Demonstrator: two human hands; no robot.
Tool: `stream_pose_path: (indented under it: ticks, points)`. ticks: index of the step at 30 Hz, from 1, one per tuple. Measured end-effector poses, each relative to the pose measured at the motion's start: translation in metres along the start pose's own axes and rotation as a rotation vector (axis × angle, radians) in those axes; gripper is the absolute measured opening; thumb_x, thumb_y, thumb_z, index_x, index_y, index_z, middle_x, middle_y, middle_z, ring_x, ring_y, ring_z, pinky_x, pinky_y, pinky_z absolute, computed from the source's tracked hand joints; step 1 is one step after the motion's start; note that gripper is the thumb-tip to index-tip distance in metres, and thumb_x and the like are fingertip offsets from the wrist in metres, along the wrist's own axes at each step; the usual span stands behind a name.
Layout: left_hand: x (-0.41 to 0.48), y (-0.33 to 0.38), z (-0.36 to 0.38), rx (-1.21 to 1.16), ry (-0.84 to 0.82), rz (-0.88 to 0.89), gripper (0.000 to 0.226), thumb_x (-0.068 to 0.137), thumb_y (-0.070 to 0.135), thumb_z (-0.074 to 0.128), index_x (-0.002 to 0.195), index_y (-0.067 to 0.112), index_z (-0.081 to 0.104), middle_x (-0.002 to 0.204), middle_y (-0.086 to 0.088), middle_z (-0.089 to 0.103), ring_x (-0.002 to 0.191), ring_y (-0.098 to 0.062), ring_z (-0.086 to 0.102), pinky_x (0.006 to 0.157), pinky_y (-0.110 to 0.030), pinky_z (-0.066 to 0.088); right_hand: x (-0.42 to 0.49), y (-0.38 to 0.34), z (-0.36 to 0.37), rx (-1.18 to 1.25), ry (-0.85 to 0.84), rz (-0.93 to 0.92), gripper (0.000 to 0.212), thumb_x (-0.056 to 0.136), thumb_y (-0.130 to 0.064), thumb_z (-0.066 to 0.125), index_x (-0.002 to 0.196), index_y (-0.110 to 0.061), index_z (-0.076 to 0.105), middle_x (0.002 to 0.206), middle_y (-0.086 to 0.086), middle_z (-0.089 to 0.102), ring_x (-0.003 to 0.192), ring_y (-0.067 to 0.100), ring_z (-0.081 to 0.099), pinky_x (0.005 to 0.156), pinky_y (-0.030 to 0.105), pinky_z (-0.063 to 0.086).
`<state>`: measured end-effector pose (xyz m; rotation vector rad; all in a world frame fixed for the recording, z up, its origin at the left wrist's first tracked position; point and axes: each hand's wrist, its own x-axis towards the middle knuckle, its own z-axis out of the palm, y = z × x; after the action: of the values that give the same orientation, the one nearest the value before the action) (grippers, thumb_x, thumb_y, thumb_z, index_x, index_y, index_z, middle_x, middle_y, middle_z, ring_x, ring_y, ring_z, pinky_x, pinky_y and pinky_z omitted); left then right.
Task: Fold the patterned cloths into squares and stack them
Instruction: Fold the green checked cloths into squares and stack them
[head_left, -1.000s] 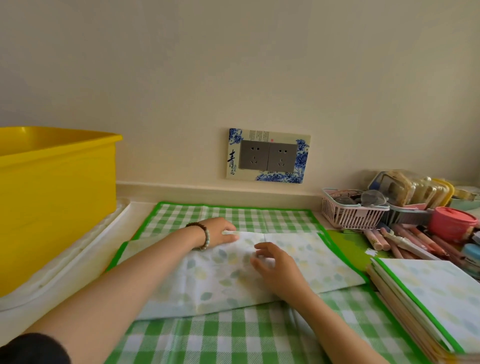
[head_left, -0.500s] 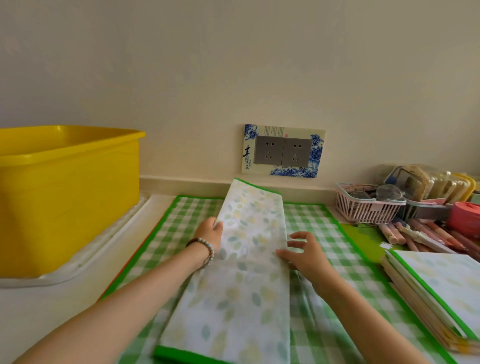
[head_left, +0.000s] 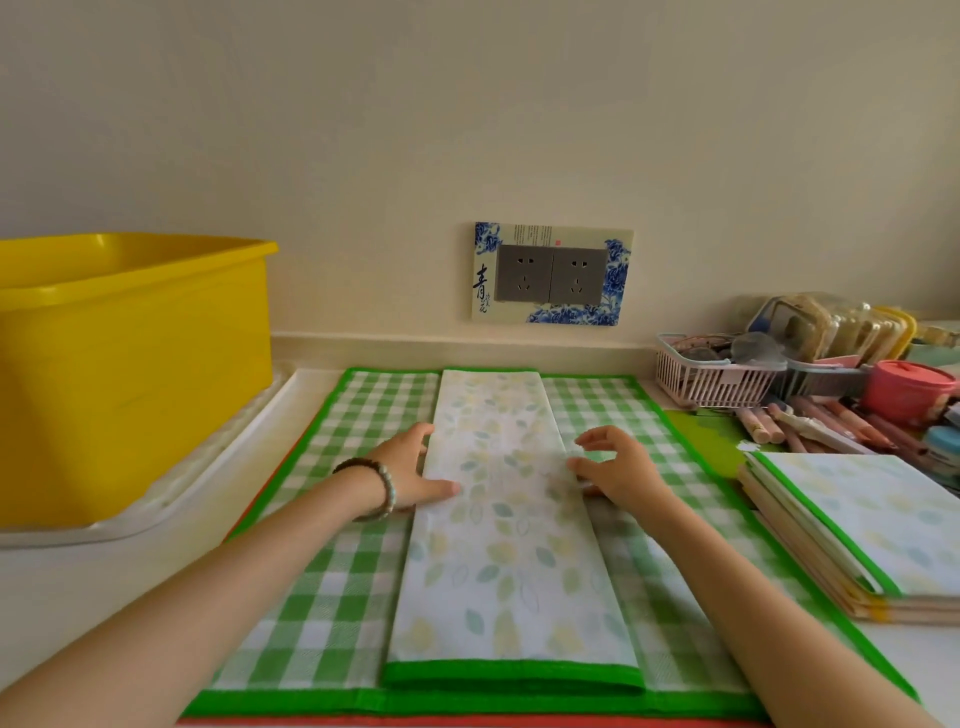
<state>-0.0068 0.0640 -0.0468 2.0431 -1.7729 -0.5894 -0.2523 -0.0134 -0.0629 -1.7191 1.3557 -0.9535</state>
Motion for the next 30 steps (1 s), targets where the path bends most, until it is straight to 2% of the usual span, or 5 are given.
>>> stream_pose_path:
  ticks: [6,12,19,26,30]
  points:
    - [-0.063,-0.002,-0.009,0.233,-0.122,0.317,0.061,0.082,0.054,0.059,0.136,0.037,0.039,0.140,0.017,0.034,0.120,0.002,0.035,0.099,-0.014,0.029,-0.031,-0.005,-0.023,-0.506,-0.162,-0.349,0.030,0.094,-0.015,0.052,0.120,-0.030,0.056,0.131,-0.007,0.053,0.107,0.008,0.057,0.089,0.025,0.049]
    - [-0.080,-0.026,0.005,0.293,-0.289,0.322,0.102,0.066,0.077,0.054,0.148,0.039,0.007,0.154,0.023,0.001,0.142,0.002,0.004,0.117,-0.024,0.008,-0.064,0.004,-0.048,-1.052,-0.382,-0.721,0.054,0.100,-0.029,0.040,0.145,-0.043,0.015,0.153,-0.020,0.021,0.137,0.005,0.032,0.111,0.022,0.026]
    - [-0.082,-0.024,0.004,0.456,-0.407,0.320,0.126,0.051,0.084,0.049,0.146,0.035,-0.017,0.145,0.027,-0.025,0.135,0.004,-0.020,0.113,-0.025,-0.009,-0.057,0.010,-0.044,-1.171,-0.358,-1.200,0.069,0.074,-0.021,0.076,0.136,-0.023,0.047,0.133,-0.005,0.057,0.111,0.009,0.062,0.086,0.022,0.052]
    - [-0.080,-0.022,0.000,0.193,-0.254,0.266,0.099,0.063,0.087,0.028,0.147,0.035,0.019,0.152,0.021,0.018,0.136,0.003,0.014,0.114,-0.025,0.016,-0.057,0.008,-0.032,-0.946,-0.382,-1.043,0.051,0.085,-0.022,0.052,0.134,-0.033,0.049,0.132,-0.009,0.057,0.114,0.010,0.060,0.092,0.027,0.051]
    - [-0.064,-0.028,-0.003,-0.166,-0.136,0.220,0.030,0.101,0.024,0.034,0.126,0.029,0.050,0.130,0.012,0.053,0.119,0.004,0.044,0.109,-0.022,0.032,-0.053,0.007,-0.032,-0.769,-0.388,-0.715,0.048,0.084,-0.015,0.060,0.129,-0.033,0.055,0.129,-0.017,0.056,0.114,0.001,0.054,0.099,0.025,0.045]
